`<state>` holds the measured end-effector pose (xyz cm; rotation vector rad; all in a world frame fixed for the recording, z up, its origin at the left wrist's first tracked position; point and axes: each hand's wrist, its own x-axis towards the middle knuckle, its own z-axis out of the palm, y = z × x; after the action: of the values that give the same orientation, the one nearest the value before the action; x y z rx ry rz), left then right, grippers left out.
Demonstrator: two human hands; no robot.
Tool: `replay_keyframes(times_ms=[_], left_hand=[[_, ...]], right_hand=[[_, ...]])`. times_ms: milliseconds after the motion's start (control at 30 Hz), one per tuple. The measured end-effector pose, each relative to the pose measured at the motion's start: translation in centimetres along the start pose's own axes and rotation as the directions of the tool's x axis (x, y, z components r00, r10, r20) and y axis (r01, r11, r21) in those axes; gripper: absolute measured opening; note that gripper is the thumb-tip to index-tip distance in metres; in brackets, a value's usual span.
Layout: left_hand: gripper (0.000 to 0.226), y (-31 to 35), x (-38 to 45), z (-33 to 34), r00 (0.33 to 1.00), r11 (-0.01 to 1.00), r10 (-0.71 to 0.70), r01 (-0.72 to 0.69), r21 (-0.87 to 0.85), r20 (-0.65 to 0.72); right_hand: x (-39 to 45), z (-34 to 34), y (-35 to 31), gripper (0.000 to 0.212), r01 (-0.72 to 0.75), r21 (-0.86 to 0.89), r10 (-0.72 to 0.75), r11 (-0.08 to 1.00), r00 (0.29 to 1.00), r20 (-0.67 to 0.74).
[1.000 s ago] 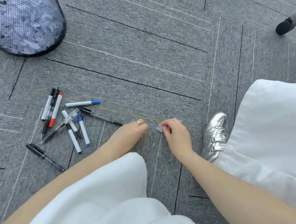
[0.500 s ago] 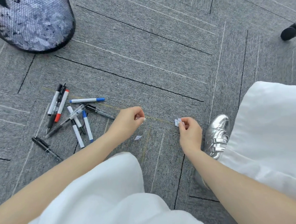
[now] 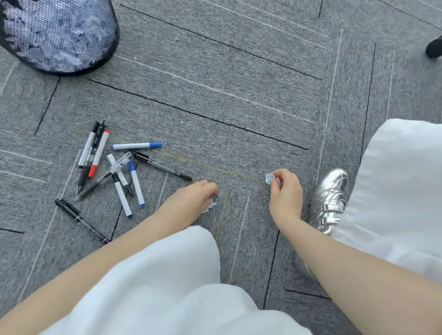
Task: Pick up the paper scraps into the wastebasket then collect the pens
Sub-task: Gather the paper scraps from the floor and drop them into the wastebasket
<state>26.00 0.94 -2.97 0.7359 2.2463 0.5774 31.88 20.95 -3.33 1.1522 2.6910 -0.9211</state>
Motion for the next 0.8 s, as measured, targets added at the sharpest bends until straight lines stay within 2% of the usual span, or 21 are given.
replay_keyframes(times_ms=[133, 200, 333, 433, 533, 600, 700, 767, 800], left_hand=[[0.022, -1.6, -1.1, 1.2, 0.983, 0.991, 0.126, -0.13, -0.023, -0.131], [0.027, -2.0, -1.5, 1.8, 0.972, 0.987, 0.146, -0.155, -0.04, -0.183], [0.049, -1.8, -1.5, 2.3, 0.949, 0.979, 0.192, -0.202, -0.014, -0.25], [0.041, -2.1, -1.2, 2.5, 0.94, 0.968, 0.251, -0.245, 0.055, -0.23], [0.015, -2.2, -1.1, 2.6, 0.934, 0.949, 0.308, -0.287, 0.133, -0.183], [0.029, -2.3, -1.0, 2.9, 0.928, 0.938, 0.335, -0.313, 0.149, -0.162], [0.027, -2.7, -1.0, 3.3, 0.936, 0.939, 0.325, -0.302, 0.165, -0.137], [0.014, -2.2, -0.8, 3.3, 0.961, 0.972, 0.228, -0.216, 0.087, -0.158], [0.01, -1.6, -0.7, 3.0, 0.976, 0.992, 0.128, -0.129, 0.007, -0.177]], right_hand=[[0.6, 0.7, -1.5, 0.011, -0.13, 0.171, 0.141, 0.977, 0.989, -0.048], [0.9, 0.8, -2.3, 0.011, -0.115, 0.2, 0.127, 0.973, 0.991, -0.046], [1.3, 1.1, -3.6, 0.012, -0.092, 0.24, 0.103, 0.966, 0.994, -0.035], [1.5, 1.2, -4.1, 0.011, -0.074, 0.233, 0.083, 0.97, 0.996, -0.03], [1.4, 1.3, -4.4, 0.011, -0.05, 0.256, 0.058, 0.965, 0.998, -0.025], [1.3, 1.3, -4.7, 0.011, -0.047, 0.258, 0.055, 0.965, 0.998, -0.022], [1.2, 1.2, -5.1, 0.011, -0.054, 0.281, 0.059, 0.958, 0.998, -0.007], [1.2, 1.1, -5.7, 0.01, -0.071, 0.323, 0.079, 0.944, 0.997, -0.013], [1.3, 1.0, -6.1, 0.01, -0.083, 0.356, 0.096, 0.931, 0.995, -0.021]])
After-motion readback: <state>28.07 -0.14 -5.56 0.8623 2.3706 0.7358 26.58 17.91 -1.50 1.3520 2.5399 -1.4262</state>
